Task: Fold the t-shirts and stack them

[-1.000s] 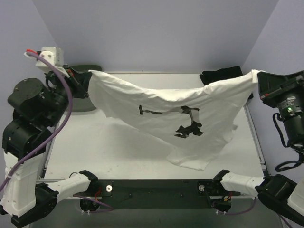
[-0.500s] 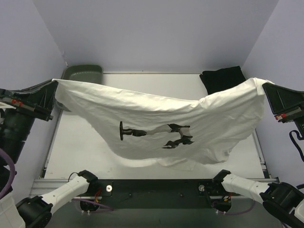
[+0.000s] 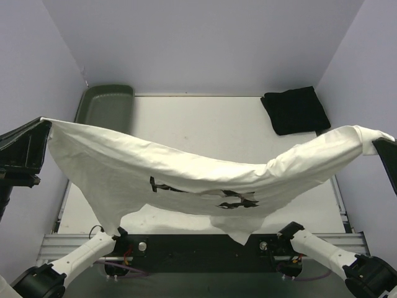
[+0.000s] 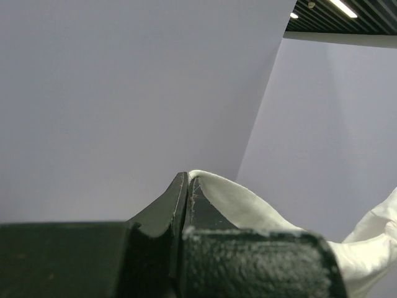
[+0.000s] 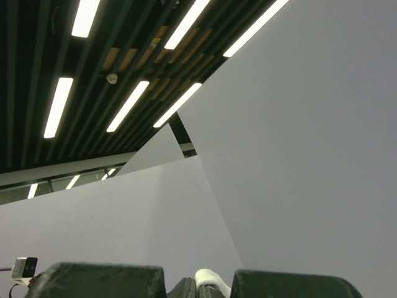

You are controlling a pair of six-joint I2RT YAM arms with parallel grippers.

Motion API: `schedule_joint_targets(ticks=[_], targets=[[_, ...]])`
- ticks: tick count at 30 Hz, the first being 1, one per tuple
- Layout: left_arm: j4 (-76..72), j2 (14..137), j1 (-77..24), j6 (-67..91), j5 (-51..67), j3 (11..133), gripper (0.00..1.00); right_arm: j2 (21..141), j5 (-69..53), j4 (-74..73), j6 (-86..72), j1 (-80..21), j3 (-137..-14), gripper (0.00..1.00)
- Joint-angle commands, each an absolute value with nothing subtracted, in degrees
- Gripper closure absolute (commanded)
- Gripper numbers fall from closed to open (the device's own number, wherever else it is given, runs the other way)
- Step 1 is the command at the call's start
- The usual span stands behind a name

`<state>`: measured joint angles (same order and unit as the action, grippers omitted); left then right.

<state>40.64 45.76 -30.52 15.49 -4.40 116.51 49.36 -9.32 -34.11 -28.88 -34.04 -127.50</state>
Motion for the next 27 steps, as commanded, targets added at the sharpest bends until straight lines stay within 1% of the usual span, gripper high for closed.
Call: schedule_joint_targets(ticks=[1,2,3,5,6,7,8,10,11,12,13,15,16,17,18,19,23,24,25,26,27], targets=[[37.0,46.8,-30.3,17.4,-5.5,108.4,1.0,49.7,-3.8,-28.7,-28.8,-33.5,-120.8,1.0],[34.8,46.6,-30.3,17.1,-6.8,105.7,1.0,49.9,-1.6,-28.9,-28.4,-33.7,-117.2,1.0],[33.8,46.3,-30.3,17.1,-7.4,102.4,1.0,50.0,3.2,-29.0,-28.0,-34.0,-114.8,1.0],[30.4,46.0,-30.4,17.7,-9.0,94.2,1.0,51.1,7.3,-28.8,-26.7,-34.6,-111.1,1.0],[29.4,46.0,-30.4,18.1,-9.7,91.7,1.0,51.8,11.7,-28.9,-26.2,-34.8,-107.6,1.0],[28.3,46.1,-30.3,18.5,-10.5,86.8,1.0,53.3,13.7,-28.7,-25.6,-34.8,-106.1,1.0],[26.0,46.1,-30.3,18.5,-12.3,84.6,1.0,54.3,16.1,-28.6,-24.3,-34.7,-104.7,1.0],[23.7,47.6,-30.2,18.5,-14.9,80.2,1.0,58.0,21.3,-28.0,-23.2,-33.1,-101.5,1.0],[21.4,48.3,-29.9,18.5,-17.3,76.9,1.0,59.4,21.2,-27.7,-23.2,-31.2,-100.6,1.0],[20.1,50.3,-29.4,18.6,-17.7,75.2,1.0,60.8,19.6,-27.0,-25.0,-28.5,-98.9,1.0],[18.7,51.5,-28.7,18.9,-17.8,73.9,1.0,63.6,11.0,-26.5,-27.5,-20.3,-97.8,1.0],[14.9,55.3,-24.0,20.3,-15.7,70.9,1.0,66.5,1.8,-21.9,-34.0,-12.7,-94.9,1.0],[13.5,56.8,-21.7,22.7,-13.6,70.1,1.0,69.9,-0.8,-20.4,-34.9,-8.0,-93.2,1.0],[10.8,58.2,-18.8,24.1,-8.8,69.3,1.0,72.2,-3.2,-19.3,-35.2,-6.9,-93.2,1.0],[9.2,61.2,-13.8,25.5,-6.3,67.9,1.0,74.6,-3.3,-18.4,-35.1,-6.2,-93.7,1.0],[7.5,62.8,-11.5,27.2,-4.8,67.1,1.0,79.5,-3.3,-18.2,-34.4,-5.7,-94.6,1.0],[0.9,72.7,-6.5,28.4,-3.3,67.6,1.0,92.2,-7.9,-16.1,-35.4,-3.3,-101.8,1.0],[0.8,77.6,-3.0,29.3,-1.9,69.2,1.0,94.6,-10.3,-14.8,-35.6,-3.2,-103.7,1.0],[-1.6,80.1,-1.9,32.8,-0.1,69.9,1.0,99.5,-11.4,-14.6,-36.1,-3.0,-105.5,1.0],[-2.4,82.7,-1.4,33.4,-0.1,71.1,1.0,102.1,-12.1,-14.7,-36.2,-3.0,-110.2,1.0],[-2.3,87.5,-1.3,33.1,-0.6,72.4,1.0,104.3,-13.3,-14.7,-36.4,-3.0,-112.3,1.0]])
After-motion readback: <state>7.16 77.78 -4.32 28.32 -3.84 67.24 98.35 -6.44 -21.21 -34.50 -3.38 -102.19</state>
